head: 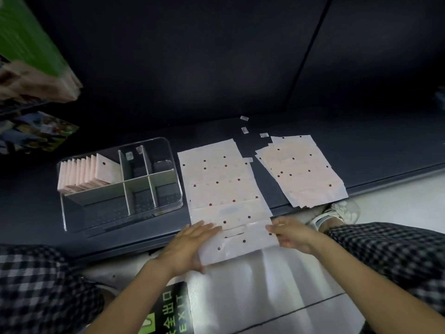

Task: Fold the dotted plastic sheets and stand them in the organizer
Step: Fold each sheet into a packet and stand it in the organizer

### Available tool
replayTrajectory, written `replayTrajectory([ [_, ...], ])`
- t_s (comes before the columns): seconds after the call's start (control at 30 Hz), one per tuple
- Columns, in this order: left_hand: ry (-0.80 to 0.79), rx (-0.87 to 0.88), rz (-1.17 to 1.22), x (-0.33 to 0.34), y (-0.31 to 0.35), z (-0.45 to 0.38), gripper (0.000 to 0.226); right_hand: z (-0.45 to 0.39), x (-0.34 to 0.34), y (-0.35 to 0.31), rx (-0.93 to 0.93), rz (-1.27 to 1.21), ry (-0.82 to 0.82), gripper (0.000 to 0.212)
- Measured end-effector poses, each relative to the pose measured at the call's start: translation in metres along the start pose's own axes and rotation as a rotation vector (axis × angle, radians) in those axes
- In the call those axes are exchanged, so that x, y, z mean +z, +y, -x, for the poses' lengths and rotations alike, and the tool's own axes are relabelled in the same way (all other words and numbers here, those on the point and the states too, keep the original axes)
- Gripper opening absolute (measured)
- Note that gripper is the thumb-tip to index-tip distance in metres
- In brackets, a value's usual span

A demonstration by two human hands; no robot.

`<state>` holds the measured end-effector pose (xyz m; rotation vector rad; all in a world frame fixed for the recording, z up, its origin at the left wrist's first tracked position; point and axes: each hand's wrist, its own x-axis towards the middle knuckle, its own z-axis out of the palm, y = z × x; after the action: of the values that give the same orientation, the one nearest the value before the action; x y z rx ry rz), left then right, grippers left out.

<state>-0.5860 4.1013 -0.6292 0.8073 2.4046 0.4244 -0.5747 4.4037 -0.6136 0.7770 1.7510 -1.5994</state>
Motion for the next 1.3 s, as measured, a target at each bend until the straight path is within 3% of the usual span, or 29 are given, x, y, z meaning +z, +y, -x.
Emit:
replayTrajectory([
  [0.03,0.0,0.002,-0.006,-0.004,0.0,0.0,0.111,0.003,-0.001,-0.007,-0.02,-0.068,0.015,0.009],
  [0.13,0.073,-0.008,0.02,-0.01,0.0,-0.001,0.115,0.007,0.0,-0.027,-0.083,-0.319,0.043,0.031],
  [0.23,0.157,-0.015,0.099,-0.017,0.003,-0.002,0.112,0.013,0.001,-0.048,-0.096,-0.464,-0.055,0.024],
  [0.37,0.049,-0.034,0.25,-0.032,0.003,-0.004,0.118,0.012,0.0,-0.076,-0.101,-0.696,-0.167,0.022],
  [0.43,0.014,-0.052,0.332,-0.038,0.003,-0.007,0.107,0.007,0.003,-0.091,-0.087,-0.837,-0.209,0.02],
  [0.5,0.156,-0.108,0.467,-0.045,0.005,-0.014,0.074,0.0,0.007,-0.105,-0.097,-0.877,-0.214,0.02],
  [0.6,0.465,-0.242,0.67,-0.058,0.007,-0.029,0.042,-0.012,0.006,-0.123,-0.217,-0.682,-0.181,0.029],
  [0.7,0.725,-0.304,0.778,-0.066,0.013,-0.041,0.049,-0.032,0.005,-0.138,-0.3,-0.476,-0.001,0.018],
  [0.77,0.935,-0.312,0.686,-0.066,0.022,-0.045,0.058,-0.047,0.008,-0.145,-0.3,-0.417,0.063,0.017],
  [0.83,1.053,-0.215,0.432,-0.058,0.03,-0.047,0.058,-0.064,0.012,-0.151,-0.276,-0.429,0.065,0.018],
  [1.0,0.719,-0.013,0.086,-0.02,0.034,-0.054,0.049,-0.095,0.022,-0.155,-0.193,-0.483,0.092,0.02],
  [1.13,0.563,-0.009,-0.128,-0.001,0.029,-0.057,0.054,-0.106,0.024,-0.147,-0.341,-0.347,0.207,0.027],
  [1.23,0.508,0.004,-0.215,0.004,0.025,-0.059,0.058,-0.092,0.026,-0.116,-0.626,0.321,0.359,0.03],
  [1.3,0.444,0.016,-0.306,0.004,0.026,-0.062,0.064,-0.075,0.032,-0.084,-0.882,0.865,0.356,0.031],
])
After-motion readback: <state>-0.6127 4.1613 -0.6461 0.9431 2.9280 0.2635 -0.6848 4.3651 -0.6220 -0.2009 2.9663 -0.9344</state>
